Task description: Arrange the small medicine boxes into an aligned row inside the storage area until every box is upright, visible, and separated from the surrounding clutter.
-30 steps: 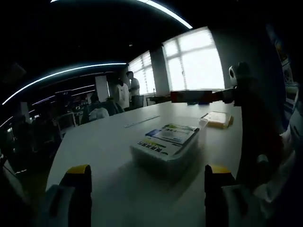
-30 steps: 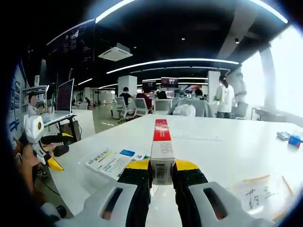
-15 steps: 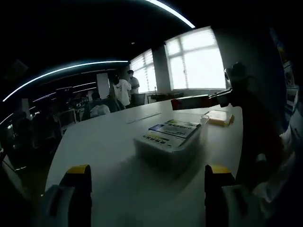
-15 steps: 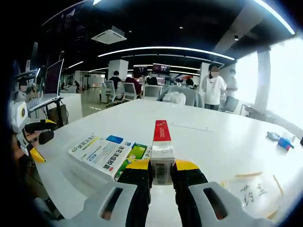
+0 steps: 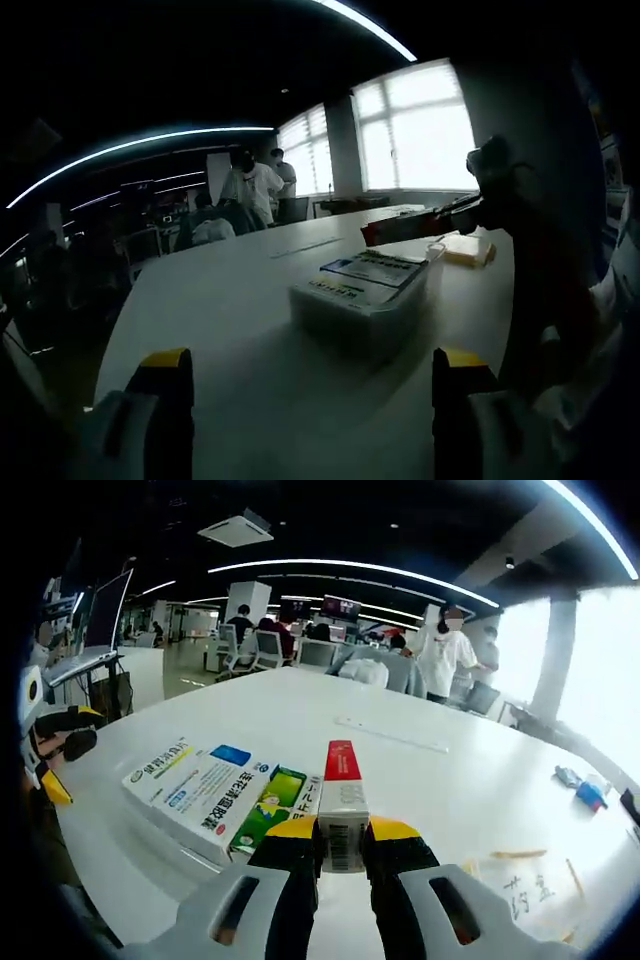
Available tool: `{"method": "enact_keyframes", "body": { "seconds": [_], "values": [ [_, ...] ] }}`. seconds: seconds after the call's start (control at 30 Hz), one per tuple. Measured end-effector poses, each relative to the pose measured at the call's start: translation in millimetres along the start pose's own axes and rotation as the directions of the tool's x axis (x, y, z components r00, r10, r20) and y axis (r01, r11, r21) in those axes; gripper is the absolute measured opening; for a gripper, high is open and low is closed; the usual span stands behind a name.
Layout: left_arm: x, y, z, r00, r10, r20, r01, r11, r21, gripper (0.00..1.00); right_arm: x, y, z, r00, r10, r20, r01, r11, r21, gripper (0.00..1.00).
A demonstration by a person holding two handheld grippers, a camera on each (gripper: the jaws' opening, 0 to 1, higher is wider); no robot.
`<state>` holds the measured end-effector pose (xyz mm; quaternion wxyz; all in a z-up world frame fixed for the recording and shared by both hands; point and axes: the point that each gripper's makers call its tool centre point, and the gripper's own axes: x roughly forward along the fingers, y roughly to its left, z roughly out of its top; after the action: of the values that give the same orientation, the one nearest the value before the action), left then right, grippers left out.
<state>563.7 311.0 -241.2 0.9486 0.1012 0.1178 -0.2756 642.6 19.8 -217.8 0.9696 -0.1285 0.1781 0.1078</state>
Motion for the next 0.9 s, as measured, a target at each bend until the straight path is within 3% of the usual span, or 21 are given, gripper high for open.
{"method": "enact_keyframes", "body": {
  "seconds": [0.6,0.7,0.77,0.9],
  "values": [
    [5,-6.9,4.7,1.000,-0.024,-0.002,0.024,1.000,0.020,1.00,1,2,0.6,1.000,0.012,0.004,-0.012,1.000,-0.003,0.17],
    [5,-7.3,6.0,1.000,-0.025,-0.001,0.025,0.999,0.019,1.00,3,13,9.6,0.995,0.079,0.062,-0.073,0.993,-0.095,0.27],
    [4,-6.7,6.2,1.000,-0.022,-0.001,0.022,1.000,0.022,1.00,1,14,14.3,0.992,0.078,0.103,-0.069,0.994,-0.086,0.34],
    [3,-6.7,4.8,1.000,-0.019,-0.006,0.019,1.000,0.022,1.00,-1,10,15.5,0.991,0.064,0.117,-0.051,0.993,-0.107,0.32]
  ]
}}
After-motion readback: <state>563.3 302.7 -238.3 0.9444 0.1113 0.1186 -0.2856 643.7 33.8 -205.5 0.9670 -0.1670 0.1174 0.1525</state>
